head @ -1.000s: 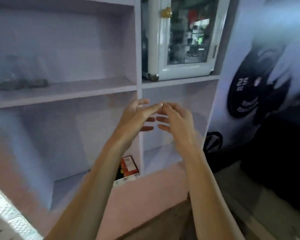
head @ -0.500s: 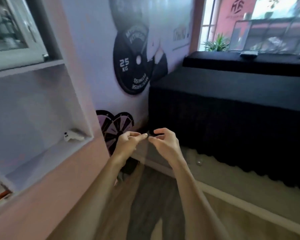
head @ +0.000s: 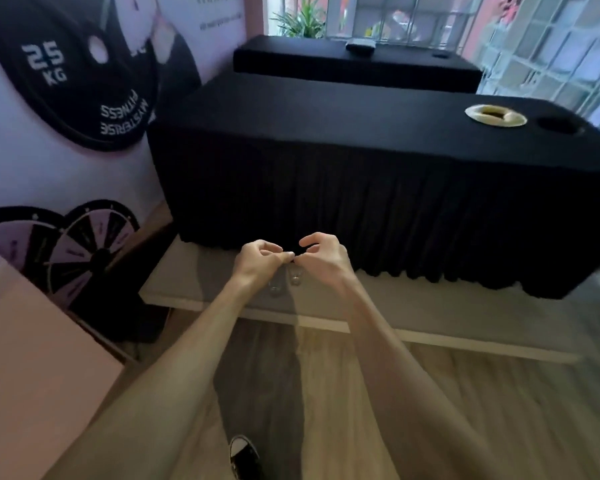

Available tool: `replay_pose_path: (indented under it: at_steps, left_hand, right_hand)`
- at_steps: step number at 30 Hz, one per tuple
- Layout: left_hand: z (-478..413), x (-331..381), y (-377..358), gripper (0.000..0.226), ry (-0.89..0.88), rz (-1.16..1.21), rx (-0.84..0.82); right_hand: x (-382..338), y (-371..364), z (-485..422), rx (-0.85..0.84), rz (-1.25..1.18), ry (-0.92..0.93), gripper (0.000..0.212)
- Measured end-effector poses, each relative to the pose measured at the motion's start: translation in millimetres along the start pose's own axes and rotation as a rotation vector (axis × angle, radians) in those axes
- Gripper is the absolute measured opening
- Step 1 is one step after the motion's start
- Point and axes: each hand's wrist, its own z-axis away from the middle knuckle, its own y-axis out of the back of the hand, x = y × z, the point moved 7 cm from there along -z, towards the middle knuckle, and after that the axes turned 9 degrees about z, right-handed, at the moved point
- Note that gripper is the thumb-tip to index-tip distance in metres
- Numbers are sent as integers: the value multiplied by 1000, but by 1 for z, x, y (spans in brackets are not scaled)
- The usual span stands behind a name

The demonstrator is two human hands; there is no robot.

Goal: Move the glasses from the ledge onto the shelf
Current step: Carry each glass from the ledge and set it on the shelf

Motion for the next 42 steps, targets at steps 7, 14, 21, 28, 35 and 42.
replay_pose_path:
  at_steps: [7,14,21,28,35,42]
  left_hand:
    - [-96,-16,-25,33,39,-24,-70]
    - [-190,-64,-26,37,180,-30,-93]
    - [-263,-128,-39,39,311,-43,-44]
    - [-338,-194,-83,29,467,-23,-30]
    - [-412,-286,-143,42,562,16,79]
    - [-474,-395,-199,36,541,-46,120]
  right_hand:
    - [28,-15,-86,-32,-18,-139,32]
    - [51,-59,-181,-61,6,-253,29]
    - [98,-107,-269,-92,25,-325,58]
    - [176,-151,-357,-186,8,-404,41]
    - [275,-223,-458,-228,-91,-445,36]
    - [370,-301,-525,-229,-88,-451,48]
